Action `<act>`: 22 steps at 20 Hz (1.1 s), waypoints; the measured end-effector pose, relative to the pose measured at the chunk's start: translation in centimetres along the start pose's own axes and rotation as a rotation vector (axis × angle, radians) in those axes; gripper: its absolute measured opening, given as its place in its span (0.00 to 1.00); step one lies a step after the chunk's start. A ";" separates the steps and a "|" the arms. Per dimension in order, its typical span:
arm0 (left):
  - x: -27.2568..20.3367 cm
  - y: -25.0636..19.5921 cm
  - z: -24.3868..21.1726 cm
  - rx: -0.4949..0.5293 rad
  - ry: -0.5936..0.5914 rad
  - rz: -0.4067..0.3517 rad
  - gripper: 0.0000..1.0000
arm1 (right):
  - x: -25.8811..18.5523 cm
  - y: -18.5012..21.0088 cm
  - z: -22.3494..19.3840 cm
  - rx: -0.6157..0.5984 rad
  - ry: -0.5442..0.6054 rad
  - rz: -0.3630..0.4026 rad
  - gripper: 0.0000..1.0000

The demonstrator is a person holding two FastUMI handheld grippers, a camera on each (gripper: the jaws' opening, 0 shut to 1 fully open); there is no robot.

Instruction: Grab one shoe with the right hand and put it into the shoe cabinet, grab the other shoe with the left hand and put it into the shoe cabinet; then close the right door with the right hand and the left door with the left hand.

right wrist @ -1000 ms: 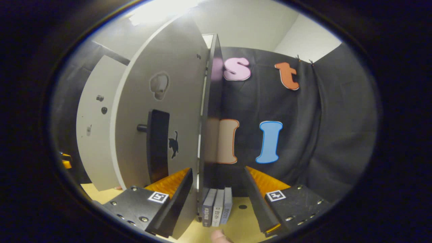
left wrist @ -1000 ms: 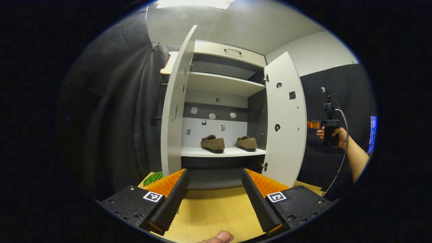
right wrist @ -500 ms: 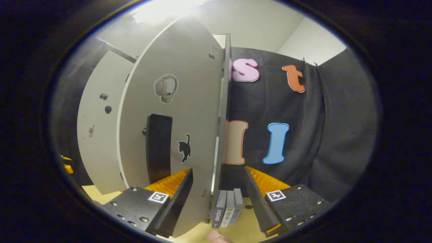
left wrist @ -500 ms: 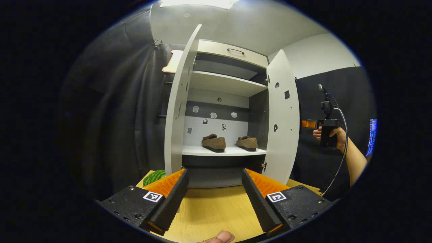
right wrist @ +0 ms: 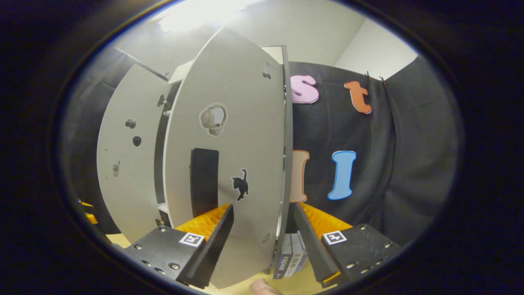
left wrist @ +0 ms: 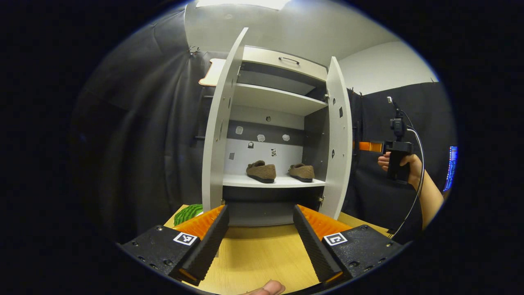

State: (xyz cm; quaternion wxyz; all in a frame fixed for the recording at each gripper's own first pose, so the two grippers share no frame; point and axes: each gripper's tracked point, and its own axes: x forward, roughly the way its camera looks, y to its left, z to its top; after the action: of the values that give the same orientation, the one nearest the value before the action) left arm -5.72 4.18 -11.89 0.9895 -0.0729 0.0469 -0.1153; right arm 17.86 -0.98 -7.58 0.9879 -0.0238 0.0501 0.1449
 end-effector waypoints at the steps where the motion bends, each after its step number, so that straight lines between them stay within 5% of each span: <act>1: 0.0 0.3 0.1 0.007 -0.001 0.006 0.96 | 0.2 0.3 0.1 -0.017 -0.008 -0.008 0.91; 8: -1.5 3.3 0.9 0.014 -0.020 0.049 0.93 | 0.1 3.7 -0.7 0.020 -0.019 0.059 0.96; 22: -3.2 17.4 3.8 0.046 -0.027 0.296 0.96 | -6.0 6.2 -2.7 0.112 -0.027 0.113 0.96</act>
State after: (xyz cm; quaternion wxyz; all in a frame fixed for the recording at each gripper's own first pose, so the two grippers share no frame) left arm -4.54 22.17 -10.58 0.9977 -0.0441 0.0413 0.0318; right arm 10.11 3.12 -9.87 0.9785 0.0363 0.0461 0.1978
